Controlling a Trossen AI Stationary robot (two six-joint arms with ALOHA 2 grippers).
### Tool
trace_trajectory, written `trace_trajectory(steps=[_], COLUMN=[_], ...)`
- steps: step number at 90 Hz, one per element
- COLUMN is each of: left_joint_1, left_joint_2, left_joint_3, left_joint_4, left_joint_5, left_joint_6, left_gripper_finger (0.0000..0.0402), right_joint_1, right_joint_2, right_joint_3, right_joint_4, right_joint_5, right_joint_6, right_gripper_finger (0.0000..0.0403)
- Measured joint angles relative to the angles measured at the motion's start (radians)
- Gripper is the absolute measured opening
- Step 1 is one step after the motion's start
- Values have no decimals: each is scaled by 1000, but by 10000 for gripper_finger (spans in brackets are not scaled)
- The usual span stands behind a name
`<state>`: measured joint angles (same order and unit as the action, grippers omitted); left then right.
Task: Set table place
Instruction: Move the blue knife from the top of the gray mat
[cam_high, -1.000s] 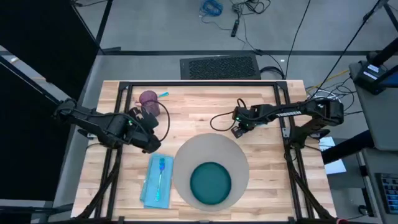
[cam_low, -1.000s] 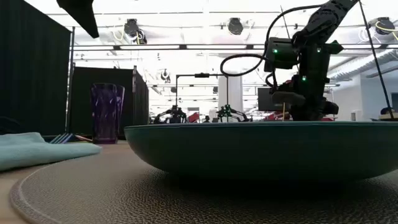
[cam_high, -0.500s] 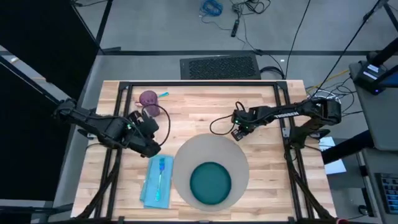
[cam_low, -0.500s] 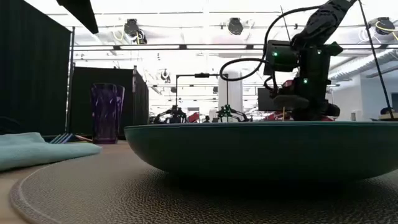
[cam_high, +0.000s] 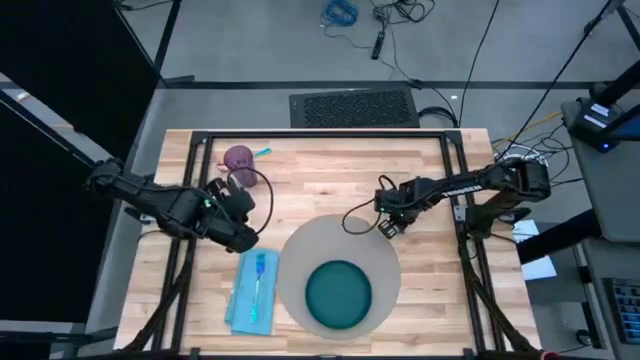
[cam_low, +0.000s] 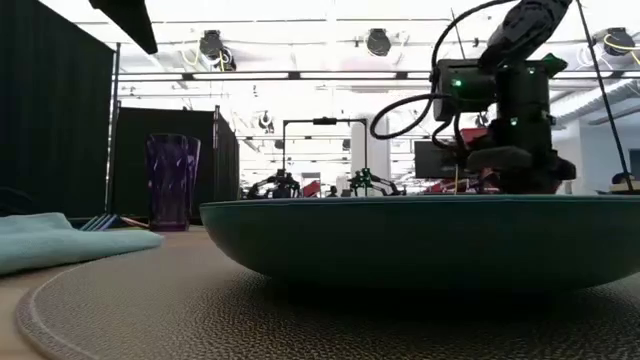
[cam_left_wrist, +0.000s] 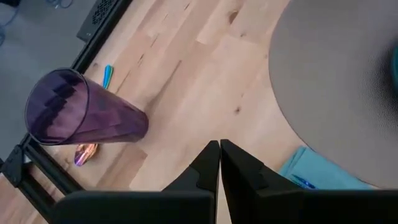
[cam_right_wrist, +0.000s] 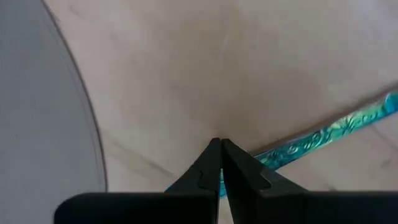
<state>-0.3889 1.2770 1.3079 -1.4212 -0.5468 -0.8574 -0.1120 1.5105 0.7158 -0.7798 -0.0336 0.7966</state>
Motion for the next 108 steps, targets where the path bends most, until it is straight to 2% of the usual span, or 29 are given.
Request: trace_trajectory(steps=[23, 32, 53, 64, 77, 91, 108], left_joint_1=[0, 0, 0, 0, 0, 2, 2], left_joint_2=[0, 0, 0, 0, 0, 0, 0], left_joint_3=[0, 0, 0, 0, 0, 0, 0], left_joint_4=[0, 0, 2, 2, 5, 37, 62], left_joint_5=[1, 2, 5, 7, 6, 2, -3], left_joint_6=[0, 0, -1, -21, -26, -18, -18], left_gripper_finger=[0, 0, 0, 0, 0, 0, 0], right_joint_1=[45, 77, 130, 124, 85, 29, -15], right_joint_2=[1, 6, 4, 3, 3, 3, 3], right_joint_3=[3, 34, 189, 177, 171, 171, 172], right_joint_4=[-42, -131, -260, -291, -349, -335, -300], right_joint_5=[-7, -18, 102, 163, 291, 313, 316], right_joint_6=[18, 26, 28, -33, -61, -145, -208], right_gripper_finger=[0, 0, 0, 0, 3, 37, 107])
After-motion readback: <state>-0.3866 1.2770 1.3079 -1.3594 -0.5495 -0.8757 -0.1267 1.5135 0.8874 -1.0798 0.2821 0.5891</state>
